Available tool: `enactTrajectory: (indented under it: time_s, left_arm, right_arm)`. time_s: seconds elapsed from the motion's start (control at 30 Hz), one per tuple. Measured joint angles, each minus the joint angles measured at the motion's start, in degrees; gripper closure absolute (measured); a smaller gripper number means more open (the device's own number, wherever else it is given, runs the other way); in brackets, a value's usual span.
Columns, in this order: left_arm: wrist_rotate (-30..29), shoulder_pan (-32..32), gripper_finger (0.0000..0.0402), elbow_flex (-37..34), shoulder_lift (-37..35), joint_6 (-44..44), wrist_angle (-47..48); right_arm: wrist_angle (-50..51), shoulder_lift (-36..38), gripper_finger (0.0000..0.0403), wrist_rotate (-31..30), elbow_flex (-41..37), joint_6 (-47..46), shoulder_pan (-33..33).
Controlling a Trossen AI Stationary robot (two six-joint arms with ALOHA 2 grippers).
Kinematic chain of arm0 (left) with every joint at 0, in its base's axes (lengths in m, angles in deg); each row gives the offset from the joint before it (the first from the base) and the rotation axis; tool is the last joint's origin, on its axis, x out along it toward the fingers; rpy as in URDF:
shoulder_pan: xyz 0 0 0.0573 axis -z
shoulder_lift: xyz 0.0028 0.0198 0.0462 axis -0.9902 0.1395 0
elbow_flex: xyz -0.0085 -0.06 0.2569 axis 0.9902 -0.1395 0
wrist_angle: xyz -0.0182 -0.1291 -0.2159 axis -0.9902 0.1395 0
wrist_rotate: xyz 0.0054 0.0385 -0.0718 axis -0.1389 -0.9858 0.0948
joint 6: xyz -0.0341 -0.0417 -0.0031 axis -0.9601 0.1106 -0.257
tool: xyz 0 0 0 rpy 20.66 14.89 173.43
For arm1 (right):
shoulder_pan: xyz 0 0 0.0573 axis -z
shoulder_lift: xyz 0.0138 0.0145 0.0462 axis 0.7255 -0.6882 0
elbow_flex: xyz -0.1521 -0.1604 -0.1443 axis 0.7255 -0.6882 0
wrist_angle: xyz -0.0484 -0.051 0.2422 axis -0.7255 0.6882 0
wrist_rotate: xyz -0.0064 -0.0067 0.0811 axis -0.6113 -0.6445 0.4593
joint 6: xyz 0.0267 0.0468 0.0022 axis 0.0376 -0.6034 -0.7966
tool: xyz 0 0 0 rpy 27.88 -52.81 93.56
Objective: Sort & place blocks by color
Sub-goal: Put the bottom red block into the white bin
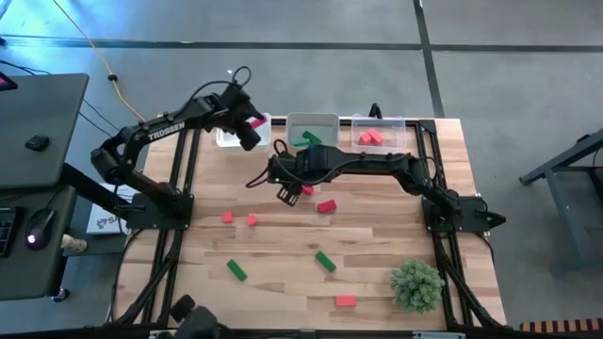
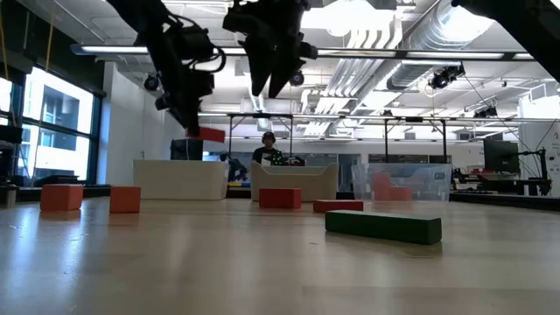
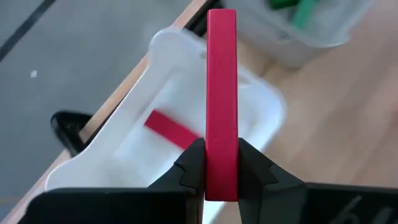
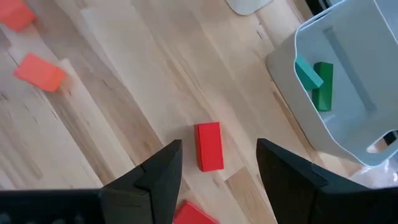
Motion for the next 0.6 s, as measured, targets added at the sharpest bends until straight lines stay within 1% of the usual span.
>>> enactTrajectory:
  time_s: [0.13,0.3,0.47,0.6]
  left_arm:
    - [0.15,-3.45,0.0367,-0.02,2.68,1.30,-0.05]
    - [0.93,-5.99,0.0367,-0.04,7.05,1.52,-0.65]
    - [1.95,-7.08,0.0367,-0.04,10.55,1.43,-0.69]
    - [1.93,-7.20,0.0366,-0.04,12.37,1.47,-1.42]
  right_arm:
    - [-1.69,0.00,0.0208,0.00,0.02,-0.23,0.64]
    - [-3.14,0.00,0.0208,-0.02,0.02,-1.02,1.32]
    - [-3.21,0.00,0.0208,-0.05,0.02,-1.41,1.83]
    - [-3.16,0.00,0.0208,0.28,0.02,-3.69,2.09]
